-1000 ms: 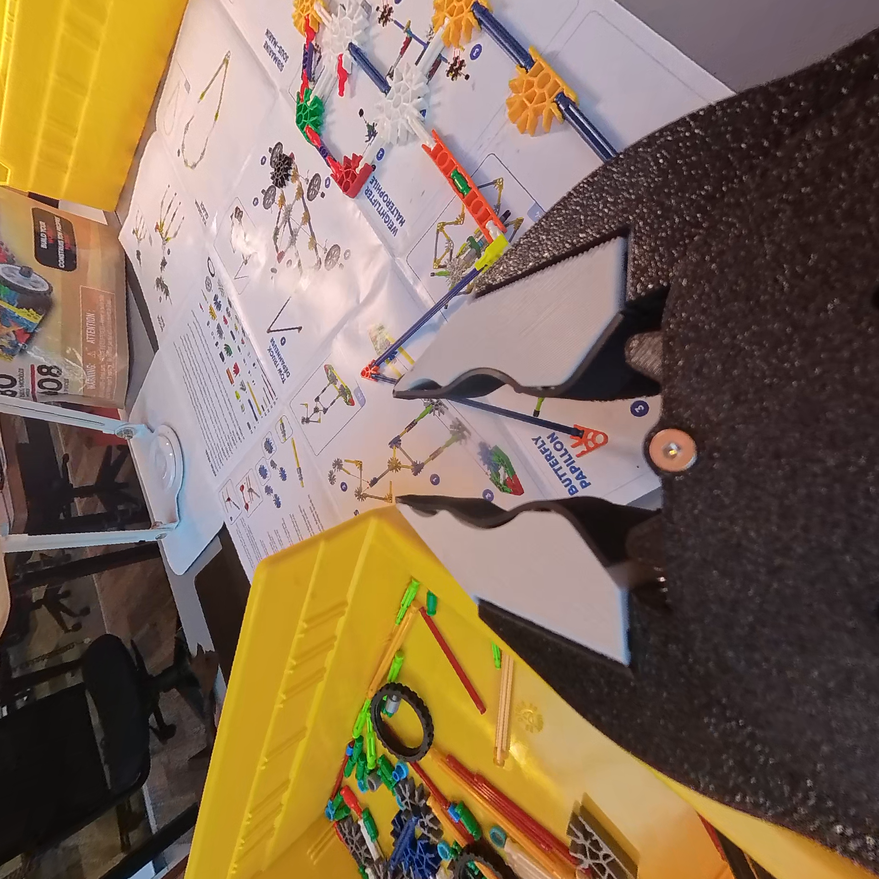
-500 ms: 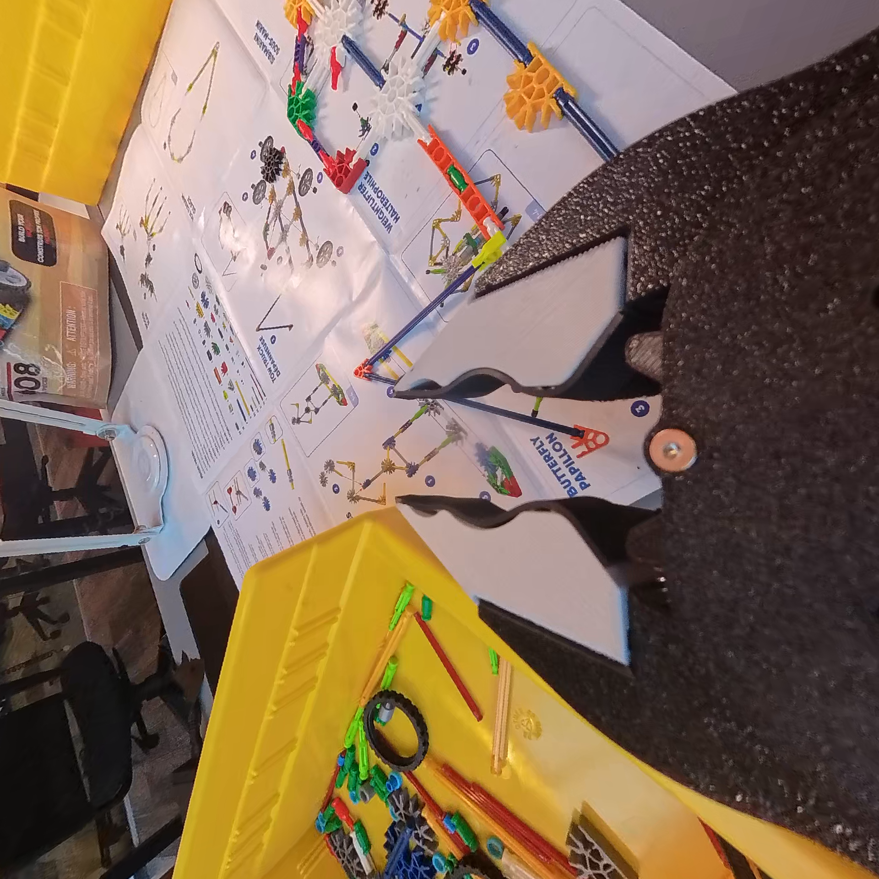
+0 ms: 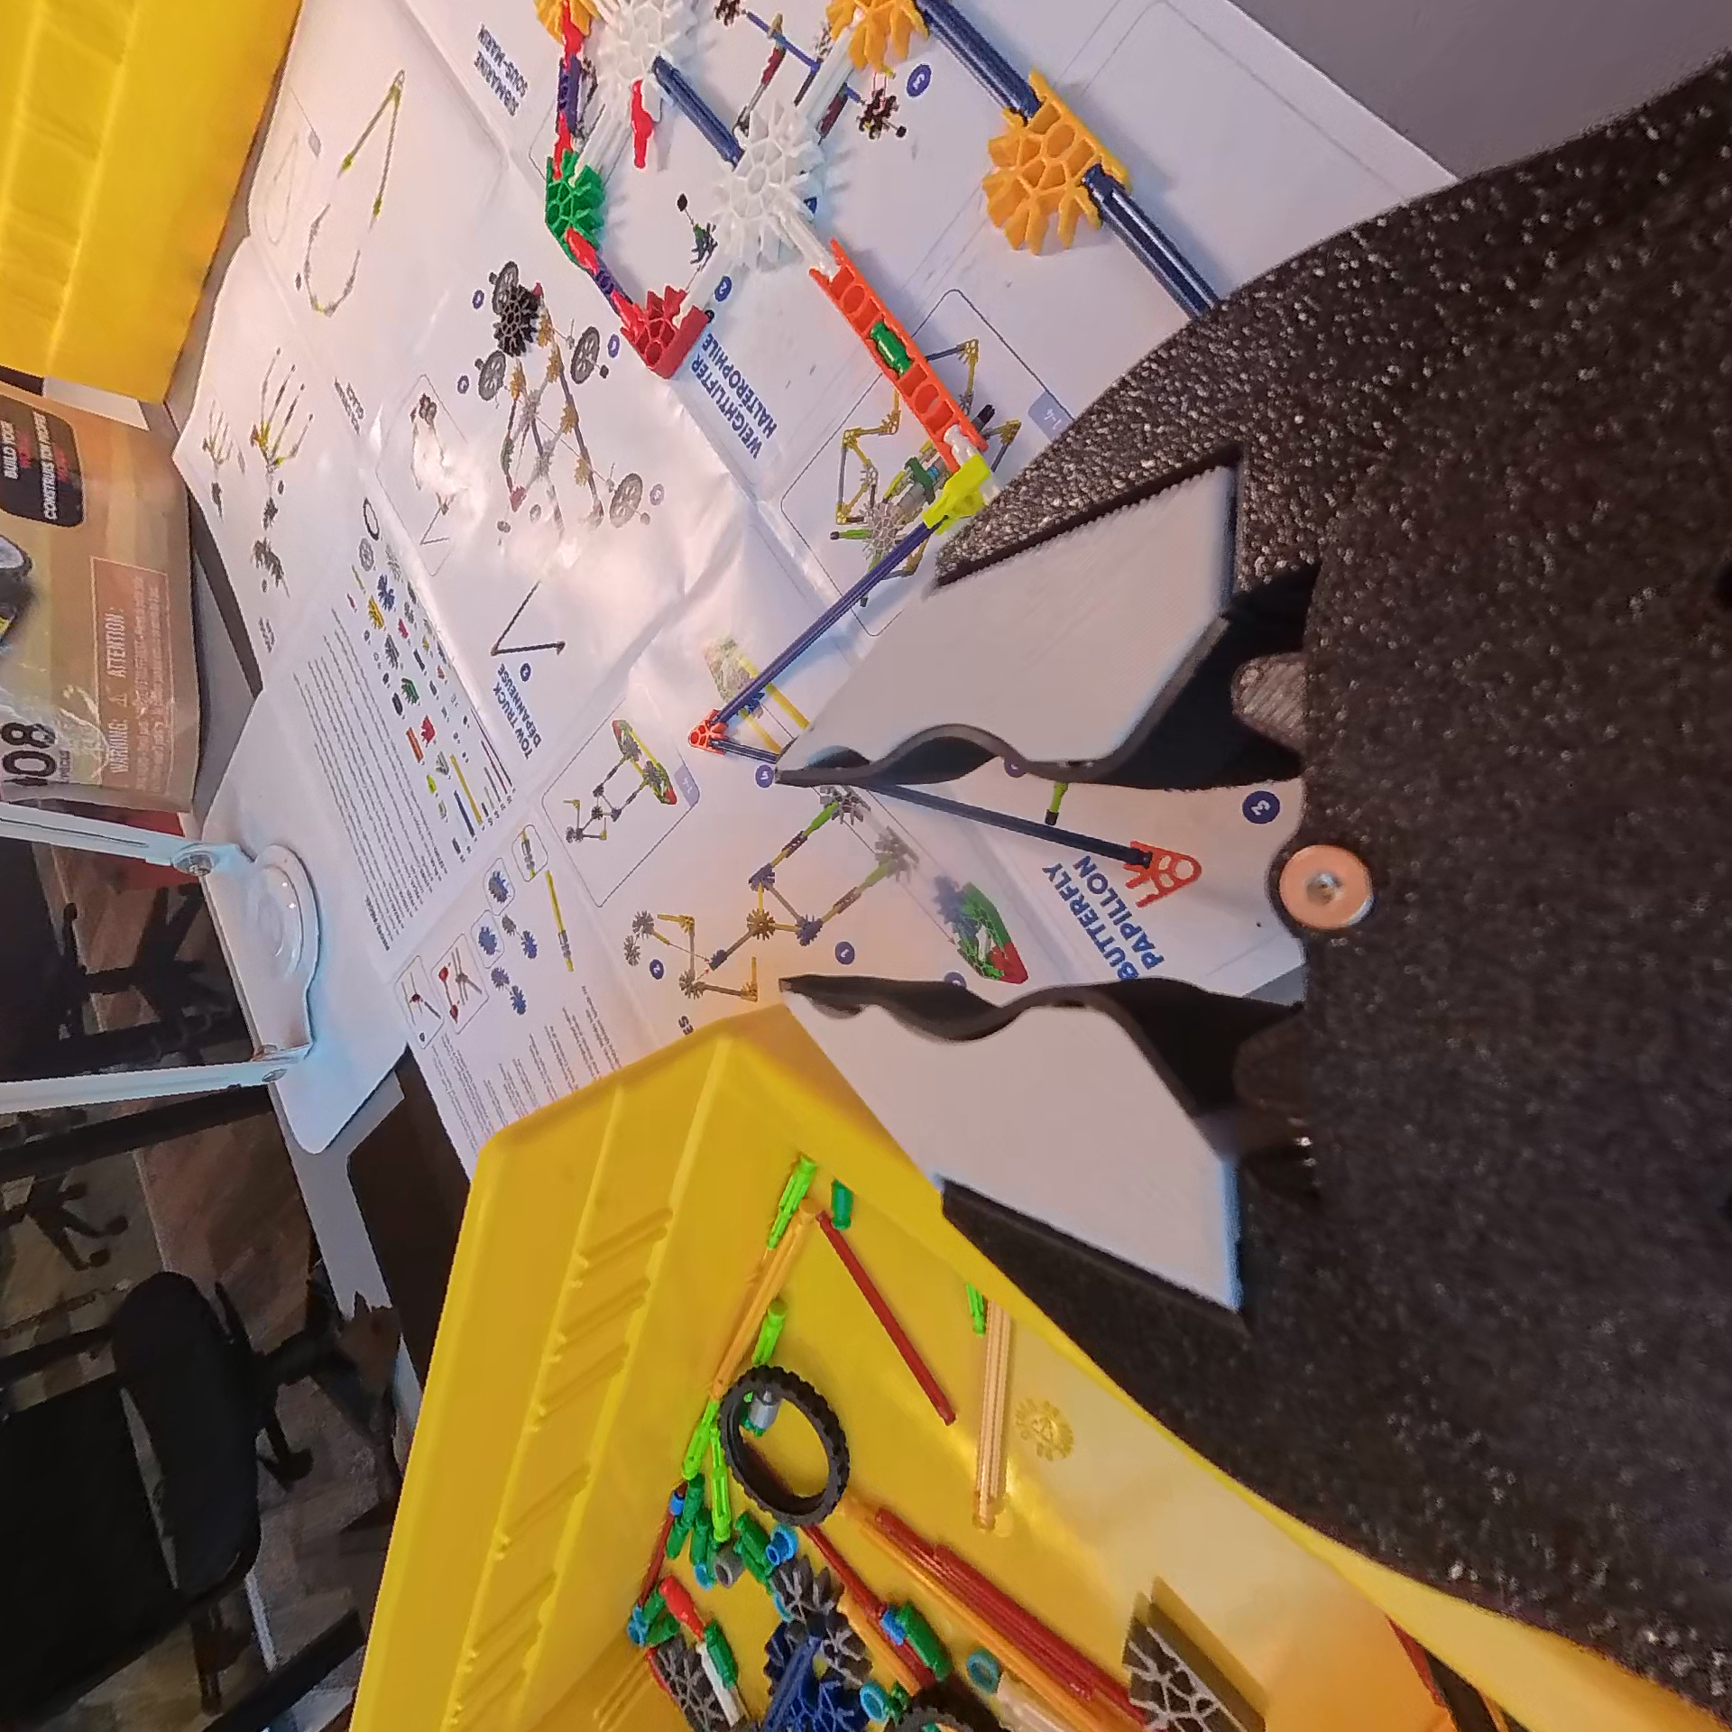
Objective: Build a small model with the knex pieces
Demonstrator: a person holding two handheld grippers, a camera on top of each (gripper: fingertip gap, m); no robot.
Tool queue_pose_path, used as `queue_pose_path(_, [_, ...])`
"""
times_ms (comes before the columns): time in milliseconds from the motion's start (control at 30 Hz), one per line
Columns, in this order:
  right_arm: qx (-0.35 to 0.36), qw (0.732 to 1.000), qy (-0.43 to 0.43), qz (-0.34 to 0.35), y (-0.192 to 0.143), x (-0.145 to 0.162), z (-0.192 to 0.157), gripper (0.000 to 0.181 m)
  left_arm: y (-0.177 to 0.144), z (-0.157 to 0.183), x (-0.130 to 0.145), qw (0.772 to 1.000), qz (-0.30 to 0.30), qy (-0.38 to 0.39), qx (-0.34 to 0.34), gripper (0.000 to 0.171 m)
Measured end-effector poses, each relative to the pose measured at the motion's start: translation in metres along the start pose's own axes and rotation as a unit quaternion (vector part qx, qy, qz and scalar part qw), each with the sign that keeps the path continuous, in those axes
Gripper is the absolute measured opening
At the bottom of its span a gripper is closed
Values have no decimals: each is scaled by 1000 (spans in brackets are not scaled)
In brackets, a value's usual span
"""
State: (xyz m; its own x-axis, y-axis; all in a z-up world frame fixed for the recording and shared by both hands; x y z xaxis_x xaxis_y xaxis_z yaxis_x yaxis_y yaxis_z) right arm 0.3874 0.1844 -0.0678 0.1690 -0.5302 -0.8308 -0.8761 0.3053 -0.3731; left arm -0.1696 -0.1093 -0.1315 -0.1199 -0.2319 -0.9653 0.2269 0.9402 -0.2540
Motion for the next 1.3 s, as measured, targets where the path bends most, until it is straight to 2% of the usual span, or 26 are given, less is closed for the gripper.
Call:
queue_pose_path(67, [-43,998,-25,39,-5,-6,-13,4,0,0,0,1000,-2,1,-1,38])
queue_pose_path(267, [-125,984,-84,96,-14,-10,-44,4,2,1,1,1000,-8,4,-2,38])
queue_pose_path(467, [-160,974,-118,104,-11,-10,-68,4,2,1,2,1000,-9,7,-2,38])
queue_pose_path(633, [-164,973,-137,88,8,-9,-95,4,1,2,1,1000,-7,8,-1,38])
queue_pose_path(767, [-122,978,-166,7,50,5,-130,3,1,2,1,1000,-4,7,0,37])
queue_pose_path(900, [-123,967,-208,-79,114,32,-178,3,-1,3,-1,1000,3,8,6,37])
queue_pose_path(1133, [-117,930,-294,-186,231,69,-222,3,-1,15,0,999,-1,42,22,36])
queue_pose_path(1300, [-119,899,-346,-241,279,82,-242,3,-1,22,1,998,-10,58,34,36])
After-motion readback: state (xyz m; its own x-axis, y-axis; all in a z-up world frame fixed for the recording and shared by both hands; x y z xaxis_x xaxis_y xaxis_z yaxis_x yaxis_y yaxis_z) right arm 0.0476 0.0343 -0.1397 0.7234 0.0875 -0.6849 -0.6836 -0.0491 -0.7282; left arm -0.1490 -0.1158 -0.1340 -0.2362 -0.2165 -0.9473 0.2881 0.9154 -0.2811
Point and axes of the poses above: each gripper's, where its closed fingertips meet, y out along the fingers, x out of its underside, z = x × y across the jaws, the point moved 6 cm from there along -y, back along the fingers, and after that the axes turned 10 degrees about z, right-handed, at the moved point
